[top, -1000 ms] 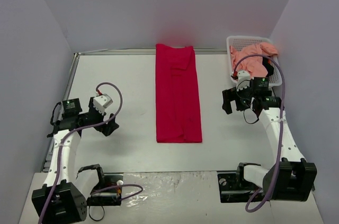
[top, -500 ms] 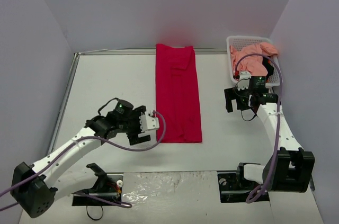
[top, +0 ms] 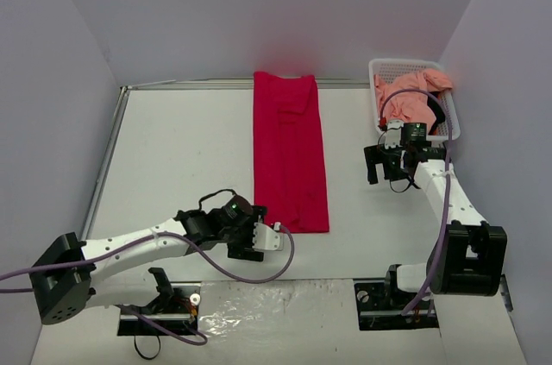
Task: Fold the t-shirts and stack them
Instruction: Grab the bottom of the folded rectangular tshirt with both arms
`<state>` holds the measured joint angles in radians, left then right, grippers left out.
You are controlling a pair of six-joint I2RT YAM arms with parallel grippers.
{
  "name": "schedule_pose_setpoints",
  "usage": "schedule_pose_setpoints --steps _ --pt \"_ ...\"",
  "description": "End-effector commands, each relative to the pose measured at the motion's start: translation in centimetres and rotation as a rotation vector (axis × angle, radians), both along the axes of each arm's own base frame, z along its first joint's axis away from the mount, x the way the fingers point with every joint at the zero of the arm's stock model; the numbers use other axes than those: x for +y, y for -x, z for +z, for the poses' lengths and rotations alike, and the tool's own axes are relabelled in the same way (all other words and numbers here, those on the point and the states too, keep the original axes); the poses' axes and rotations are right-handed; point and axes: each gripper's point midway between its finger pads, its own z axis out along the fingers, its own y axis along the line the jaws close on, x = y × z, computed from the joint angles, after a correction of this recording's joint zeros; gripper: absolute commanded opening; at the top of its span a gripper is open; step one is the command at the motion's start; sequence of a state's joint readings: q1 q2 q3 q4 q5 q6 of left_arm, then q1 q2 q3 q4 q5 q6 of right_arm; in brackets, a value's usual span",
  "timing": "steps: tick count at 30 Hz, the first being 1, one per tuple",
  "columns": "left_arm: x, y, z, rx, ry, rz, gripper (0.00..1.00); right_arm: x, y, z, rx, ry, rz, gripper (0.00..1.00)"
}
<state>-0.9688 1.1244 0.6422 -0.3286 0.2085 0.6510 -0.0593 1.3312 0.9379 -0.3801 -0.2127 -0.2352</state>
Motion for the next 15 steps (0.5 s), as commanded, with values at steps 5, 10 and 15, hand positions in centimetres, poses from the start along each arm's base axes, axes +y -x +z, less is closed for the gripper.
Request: schedule_pose_setpoints --steps 5,10,15 --pt "-3.9 1.1 0.3 -0.035 0.008 -0.071 0.76 -0.6 -0.8 0.5 0.005 0.021 -0.023 1.00" --pt "-4.6 0.3 -0.2 -0.069 0.018 -0.053 0.73 -0.7 -0.7 0.4 0.008 0.019 -0.018 1.00" --pt "-4.6 -1.3 -1.0 -0.115 -0.002 0.007 0.59 -0.7 -0.7 0.4 0.010 0.018 -0.019 1.00"
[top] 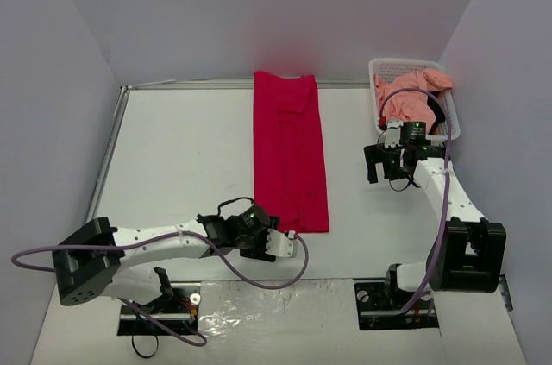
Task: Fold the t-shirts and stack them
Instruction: Grab the bottom of the folded rectangular tshirt with both arms
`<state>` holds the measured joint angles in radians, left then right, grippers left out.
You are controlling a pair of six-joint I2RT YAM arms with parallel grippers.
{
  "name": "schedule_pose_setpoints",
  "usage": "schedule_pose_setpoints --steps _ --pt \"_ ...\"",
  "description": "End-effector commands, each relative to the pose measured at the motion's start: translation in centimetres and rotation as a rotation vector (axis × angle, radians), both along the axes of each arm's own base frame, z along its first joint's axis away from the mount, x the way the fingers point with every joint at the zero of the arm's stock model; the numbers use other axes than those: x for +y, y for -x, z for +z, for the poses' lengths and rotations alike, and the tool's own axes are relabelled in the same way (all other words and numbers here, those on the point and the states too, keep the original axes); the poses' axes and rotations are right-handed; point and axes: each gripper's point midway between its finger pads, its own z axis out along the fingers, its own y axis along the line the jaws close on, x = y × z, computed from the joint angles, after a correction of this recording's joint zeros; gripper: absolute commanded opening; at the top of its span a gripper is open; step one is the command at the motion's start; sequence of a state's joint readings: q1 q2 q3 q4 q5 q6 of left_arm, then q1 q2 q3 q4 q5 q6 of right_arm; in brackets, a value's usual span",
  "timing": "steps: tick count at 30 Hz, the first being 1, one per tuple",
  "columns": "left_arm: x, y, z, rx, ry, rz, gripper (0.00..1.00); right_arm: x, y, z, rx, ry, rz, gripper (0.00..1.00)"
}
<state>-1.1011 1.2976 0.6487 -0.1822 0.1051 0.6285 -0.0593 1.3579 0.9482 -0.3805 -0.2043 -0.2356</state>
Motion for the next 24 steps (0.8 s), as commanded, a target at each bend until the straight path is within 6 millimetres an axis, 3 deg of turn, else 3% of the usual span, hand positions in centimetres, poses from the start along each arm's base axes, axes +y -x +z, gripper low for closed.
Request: schedule_pose_setpoints --steps 1,7,15,20,24 --pt "-1.3 -2.1 1.5 -0.072 0.053 0.065 0.59 -0.5 -0.5 0.8 -0.009 0.010 -0.013 1.00" --pt "-1.3 -2.9 0.3 -0.067 0.007 0.096 0.45 -0.5 -0.5 0.9 -0.011 0.010 -0.013 1.00" --pt "0.1 -4.3 0.0 -0.055 -0.012 0.155 0.45 -0.4 -0.4 0.9 -0.010 0.005 -0.008 1.00" --pt "-0.2 -4.4 -0.1 -0.045 -0.022 0.155 0.43 -0.3 -0.4 0.9 -0.011 0.002 -0.005 1.00" --pt "-0.1 -4.4 -0.7 -0.029 -0.055 0.158 0.31 -0.3 -0.4 1.1 -0.016 0.003 -0.003 1.00"
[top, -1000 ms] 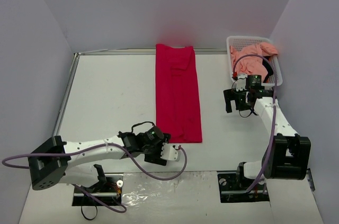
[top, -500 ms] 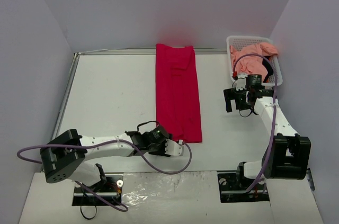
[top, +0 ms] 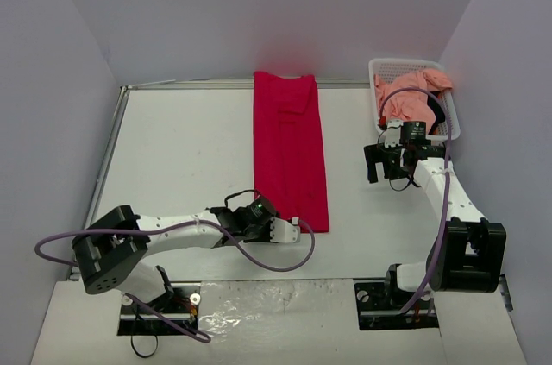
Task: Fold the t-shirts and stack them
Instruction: Grab the bottom of the folded rectangular tshirt with both arms
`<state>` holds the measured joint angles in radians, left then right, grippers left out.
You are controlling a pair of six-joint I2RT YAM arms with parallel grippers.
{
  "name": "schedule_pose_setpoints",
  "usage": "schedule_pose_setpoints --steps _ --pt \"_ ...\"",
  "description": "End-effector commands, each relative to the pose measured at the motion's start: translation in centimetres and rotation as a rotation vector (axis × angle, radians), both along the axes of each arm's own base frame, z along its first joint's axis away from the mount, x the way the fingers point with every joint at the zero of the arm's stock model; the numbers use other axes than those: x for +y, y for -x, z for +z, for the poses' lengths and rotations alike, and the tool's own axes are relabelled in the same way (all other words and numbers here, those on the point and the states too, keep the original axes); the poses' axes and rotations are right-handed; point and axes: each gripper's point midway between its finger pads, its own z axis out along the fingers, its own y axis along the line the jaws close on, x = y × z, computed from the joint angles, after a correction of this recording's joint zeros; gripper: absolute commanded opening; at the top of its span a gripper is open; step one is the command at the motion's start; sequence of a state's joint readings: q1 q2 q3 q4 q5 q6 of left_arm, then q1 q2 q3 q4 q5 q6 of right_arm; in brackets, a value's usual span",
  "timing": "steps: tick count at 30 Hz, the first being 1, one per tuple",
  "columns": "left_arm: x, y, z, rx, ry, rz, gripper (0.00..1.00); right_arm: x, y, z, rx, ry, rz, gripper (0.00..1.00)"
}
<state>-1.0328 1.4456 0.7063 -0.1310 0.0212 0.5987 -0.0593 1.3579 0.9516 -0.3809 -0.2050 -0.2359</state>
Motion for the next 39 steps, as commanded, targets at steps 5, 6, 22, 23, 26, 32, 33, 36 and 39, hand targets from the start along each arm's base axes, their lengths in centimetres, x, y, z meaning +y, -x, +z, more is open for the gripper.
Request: schedule_pose_setpoints --steps 5,6,22,23,26,32,33,36,39 --pt "-0.3 -0.3 0.3 0.020 -0.028 0.004 0.24 -0.3 -0.4 1.0 -0.018 0.002 -0.004 1.00" --pt "-0.3 -0.3 0.3 0.022 -0.032 0.004 0.23 -0.3 -0.3 1.0 -0.016 0.003 -0.003 1.00" --pt "0.9 -0.7 1.0 0.220 -0.003 0.051 0.03 0.5 -0.3 3.6 -0.097 -0.015 0.056 1.00" --pt "0.5 -0.3 1.3 0.262 0.013 0.037 0.02 0.8 -0.3 4.2 -0.119 -0.019 0.076 1.00" --pt "0.7 0.0 1.1 0.326 0.003 0.032 0.03 2.7 -0.1 6.6 -0.203 -0.072 0.183 1.00" --pt "0.9 0.5 1.4 0.456 0.031 0.040 0.02 5.6 0.4 8.2 -0.223 -0.036 0.389 0.93" --pt "0.6 0.2 1.8 0.468 0.042 0.037 0.02 6.0 0.5 8.3 -0.225 -0.015 0.410 0.92" --pt "1.0 0.4 1.8 0.541 0.044 0.046 0.02 7.9 2.0 8.6 -0.228 0.047 0.521 0.92" --pt "0.8 0.5 2.0 0.618 0.074 0.046 0.02 9.8 3.9 9.3 -0.254 0.039 0.642 0.90"
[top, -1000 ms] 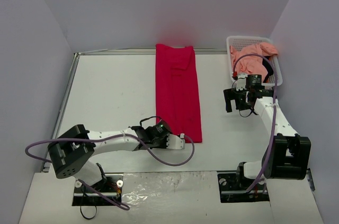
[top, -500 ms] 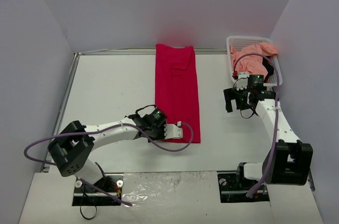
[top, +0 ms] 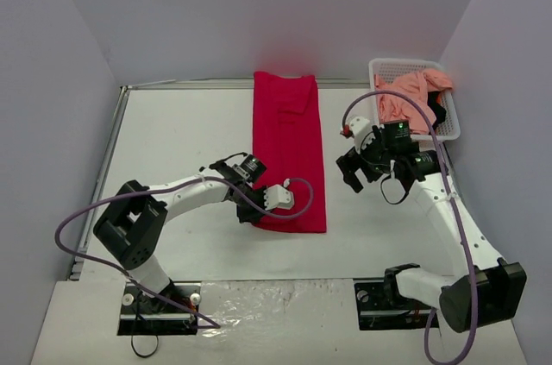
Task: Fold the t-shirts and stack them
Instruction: Grab the bottom of the folded rectangular tshirt with both arms
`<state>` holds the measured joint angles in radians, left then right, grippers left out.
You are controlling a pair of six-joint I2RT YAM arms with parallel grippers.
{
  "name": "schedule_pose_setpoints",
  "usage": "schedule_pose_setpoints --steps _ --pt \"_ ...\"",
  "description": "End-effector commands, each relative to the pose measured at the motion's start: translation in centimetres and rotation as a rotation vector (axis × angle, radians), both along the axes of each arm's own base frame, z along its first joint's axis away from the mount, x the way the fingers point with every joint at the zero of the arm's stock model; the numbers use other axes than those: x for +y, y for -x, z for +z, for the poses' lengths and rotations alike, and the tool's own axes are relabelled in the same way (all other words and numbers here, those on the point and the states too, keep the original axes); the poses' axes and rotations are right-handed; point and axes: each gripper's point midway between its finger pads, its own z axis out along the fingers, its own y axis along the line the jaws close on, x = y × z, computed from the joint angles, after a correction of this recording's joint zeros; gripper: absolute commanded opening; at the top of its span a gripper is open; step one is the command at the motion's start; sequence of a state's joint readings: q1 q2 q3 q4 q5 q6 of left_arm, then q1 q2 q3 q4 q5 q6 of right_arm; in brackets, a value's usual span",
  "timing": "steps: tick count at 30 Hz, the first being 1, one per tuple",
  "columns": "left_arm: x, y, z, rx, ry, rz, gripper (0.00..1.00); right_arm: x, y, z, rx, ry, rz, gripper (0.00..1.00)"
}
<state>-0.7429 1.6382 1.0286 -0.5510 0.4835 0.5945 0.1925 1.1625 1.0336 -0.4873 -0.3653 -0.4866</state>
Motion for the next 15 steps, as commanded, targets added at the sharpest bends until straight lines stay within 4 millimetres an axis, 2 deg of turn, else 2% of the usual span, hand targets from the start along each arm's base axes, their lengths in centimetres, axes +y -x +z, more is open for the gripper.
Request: schedule_pose_setpoints --steps 1,5,8,15 --pt "-0.2 1.5 1.2 0.136 0.053 -0.025 0.02 0.6 2.3 1.8 -0.062 0.035 0.124 0.90" --pt "-0.2 2.1 1.3 0.247 0.093 -0.021 0.02 1.9 4.0 1.9 -0.088 0.033 0.246 0.87" --pt "-0.5 1.8 1.6 0.300 0.117 -0.007 0.02 2.8 5.1 0.7 -0.047 0.044 0.329 0.78" --pt "-1.1 1.0 2.5 0.349 0.158 0.003 0.02 6.2 7.7 -2.9 0.124 0.070 0.529 0.71"
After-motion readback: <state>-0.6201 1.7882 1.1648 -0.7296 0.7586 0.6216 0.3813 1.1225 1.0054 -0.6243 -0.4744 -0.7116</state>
